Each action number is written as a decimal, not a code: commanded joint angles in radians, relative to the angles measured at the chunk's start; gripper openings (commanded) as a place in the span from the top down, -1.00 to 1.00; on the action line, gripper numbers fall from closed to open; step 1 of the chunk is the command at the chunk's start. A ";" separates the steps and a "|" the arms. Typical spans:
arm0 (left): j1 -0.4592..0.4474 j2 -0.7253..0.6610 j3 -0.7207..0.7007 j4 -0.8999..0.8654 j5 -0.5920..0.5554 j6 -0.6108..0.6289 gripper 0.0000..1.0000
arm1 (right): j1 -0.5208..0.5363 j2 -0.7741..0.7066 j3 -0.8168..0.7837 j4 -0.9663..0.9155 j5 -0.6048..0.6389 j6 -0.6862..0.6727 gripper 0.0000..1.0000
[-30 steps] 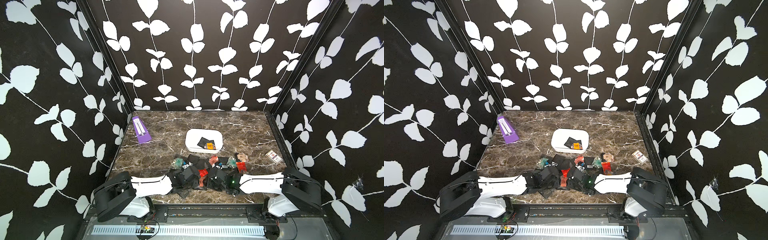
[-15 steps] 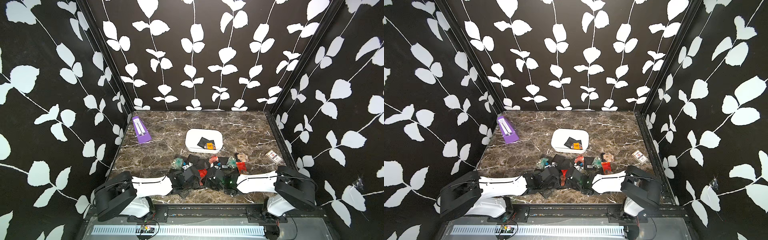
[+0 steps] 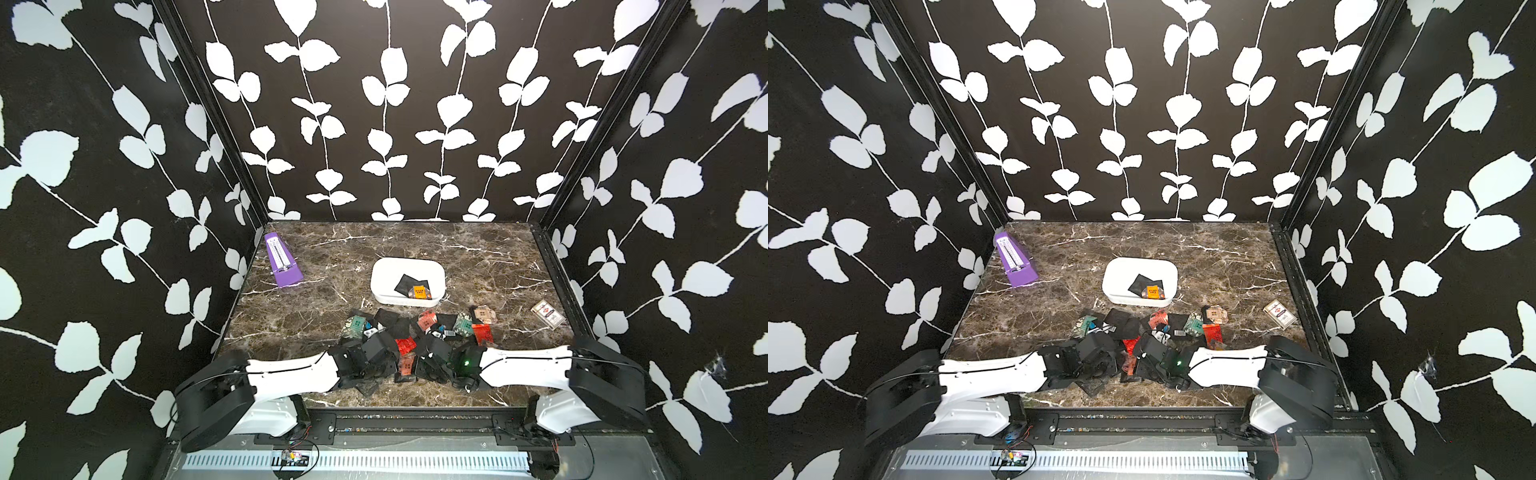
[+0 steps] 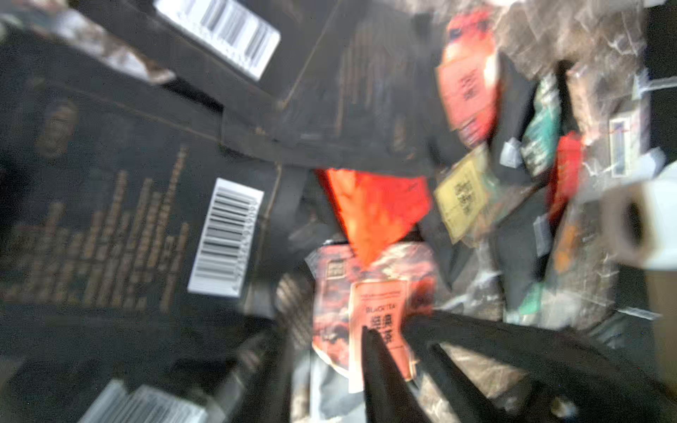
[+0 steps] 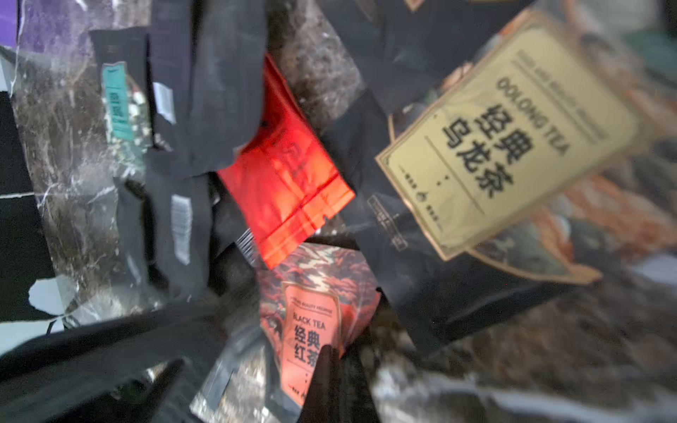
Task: Put the tea bags into the storage box
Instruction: Pick up the tea bag from the center of the board, then place the tea bag in the storage box.
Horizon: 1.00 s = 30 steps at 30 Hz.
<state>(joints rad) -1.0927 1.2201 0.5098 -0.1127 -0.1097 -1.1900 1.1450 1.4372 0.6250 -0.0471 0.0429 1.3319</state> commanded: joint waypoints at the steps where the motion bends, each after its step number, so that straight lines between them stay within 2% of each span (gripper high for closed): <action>1: -0.006 -0.078 0.071 -0.142 -0.075 0.047 0.16 | 0.006 -0.100 0.057 -0.152 0.025 -0.047 1.00; 5: -0.006 -0.148 0.101 -0.252 -0.173 0.082 0.11 | 0.005 -0.252 0.089 -0.287 0.068 -0.093 1.00; 8: -0.004 -0.191 0.093 -0.291 -0.225 0.081 0.09 | -0.001 -0.328 0.170 -0.399 0.114 -0.167 1.00; 11: -0.002 -0.232 0.072 -0.280 -0.246 0.080 0.04 | -0.041 -0.344 0.273 -0.505 0.132 -0.248 1.00; 14: -0.003 -0.259 0.049 -0.260 -0.252 0.073 0.01 | -0.139 -0.319 0.340 -0.501 0.087 -0.330 1.00; 18: -0.003 -0.280 0.023 -0.259 -0.272 0.040 0.01 | -0.300 -0.211 0.414 -0.371 -0.034 -0.400 1.00; 21: -0.003 -0.294 0.000 -0.231 -0.263 0.034 0.01 | -0.378 -0.074 0.508 -0.317 -0.066 -0.438 1.00; 26: -0.002 -0.304 -0.027 -0.183 -0.233 0.035 0.00 | -0.467 0.154 0.655 -0.254 -0.104 -0.446 1.00; 30: -0.003 -0.296 -0.032 -0.175 -0.208 0.045 0.00 | -0.500 0.324 0.783 -0.264 -0.101 -0.461 1.00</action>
<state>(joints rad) -1.0927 0.9325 0.4942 -0.3115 -0.3363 -1.1515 0.6621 1.7039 1.3174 -0.3374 -0.0460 0.9039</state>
